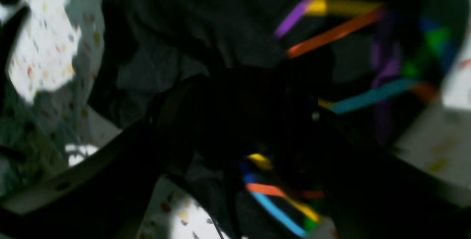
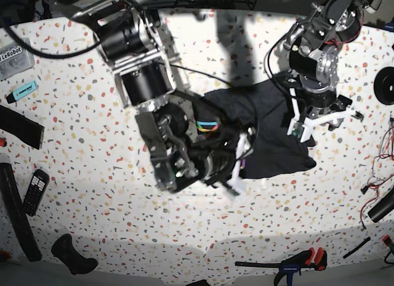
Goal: Fold the T-shirt properly
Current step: 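Fold the lifted end with the right gripper over onto the left-held end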
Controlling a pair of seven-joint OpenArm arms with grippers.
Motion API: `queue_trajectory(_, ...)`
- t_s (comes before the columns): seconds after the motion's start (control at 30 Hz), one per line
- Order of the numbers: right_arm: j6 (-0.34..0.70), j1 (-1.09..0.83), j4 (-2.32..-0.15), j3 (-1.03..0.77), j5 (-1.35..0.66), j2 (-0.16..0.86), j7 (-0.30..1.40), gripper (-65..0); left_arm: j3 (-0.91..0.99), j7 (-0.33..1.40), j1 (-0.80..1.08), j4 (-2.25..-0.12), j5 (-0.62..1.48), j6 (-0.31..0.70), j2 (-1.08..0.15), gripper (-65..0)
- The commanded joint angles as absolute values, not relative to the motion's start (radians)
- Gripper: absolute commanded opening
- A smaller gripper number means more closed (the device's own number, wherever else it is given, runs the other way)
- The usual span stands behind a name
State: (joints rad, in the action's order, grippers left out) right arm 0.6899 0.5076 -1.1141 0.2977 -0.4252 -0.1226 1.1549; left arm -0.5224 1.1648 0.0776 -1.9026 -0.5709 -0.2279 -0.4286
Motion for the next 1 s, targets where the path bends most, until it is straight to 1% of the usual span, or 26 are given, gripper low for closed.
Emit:
queue_trajectory(0.0, 0.698, 0.534, -1.130, 0.311, -0.450, -0.146, 1.142, -28.0, -0.517, 1.187, 0.066, -1.919, -0.625, -0.236, -0.434, -41.8)
queue_trajectory(0.07, 0.698, 0.529, -1.130, 0.340, -0.462, -0.157, 1.142, -28.0, -0.517, 1.219, 0.067, -1.919, -0.677, -0.243, -0.439, -41.8)
queue_trajectory(0.13, 0.698, 0.529, -1.130, 0.378, -0.519, -0.157, 1.142, -28.0, -0.517, 1.219, 0.066, -1.919, -0.735, -0.271, -0.453, -41.8)
queue_trajectory(0.23, 0.698, 0.529, -1.130, 0.454, -0.644, -0.157, 1.142, -28.0, -0.516, 1.229, 0.066, -1.919, -0.853, -0.354, -0.479, -41.8)
queue_trajectory(0.3, 0.698, 0.529, -1.130, 0.513, -0.716, -0.157, 1.142, -28.0, -0.516, 1.251, 0.066, -1.919, -0.900, -0.391, -0.496, -41.8)
queue_trajectory(0.43, 0.698, 0.529, -1.130, 0.622, -0.769, -0.157, 1.142, -28.0, -0.513, 1.264, 0.067, -1.919, -0.916, -0.398, -0.516, -41.8)
queue_trajectory(0.53, 0.698, 0.529, -1.130, 0.672, -0.775, -0.157, 1.142, -28.0, -0.509, 1.264, 0.067, -1.919, -0.916, -0.398, -0.516, -41.8)
queue_trajectory(0.67, 0.698, 0.533, -1.130, 0.673, -0.781, -0.157, 1.142, -28.0, -0.509, 1.264, 0.066, -1.919, -0.916, -0.398, -0.516, -41.8)
queue_trajectory(0.83, 0.698, 0.556, -1.130, 0.654, -0.887, -0.157, 1.142, -28.0, -0.509, 1.264, 0.066, -1.919, -0.916, -0.398, -0.517, -41.8)
queue_trajectory(0.97, 0.698, 0.599, -1.130, 0.597, -0.894, -0.157, 1.121, -28.0, -0.509, 1.268, 0.066, -1.919, -0.916, -0.398, -0.530, -41.8)
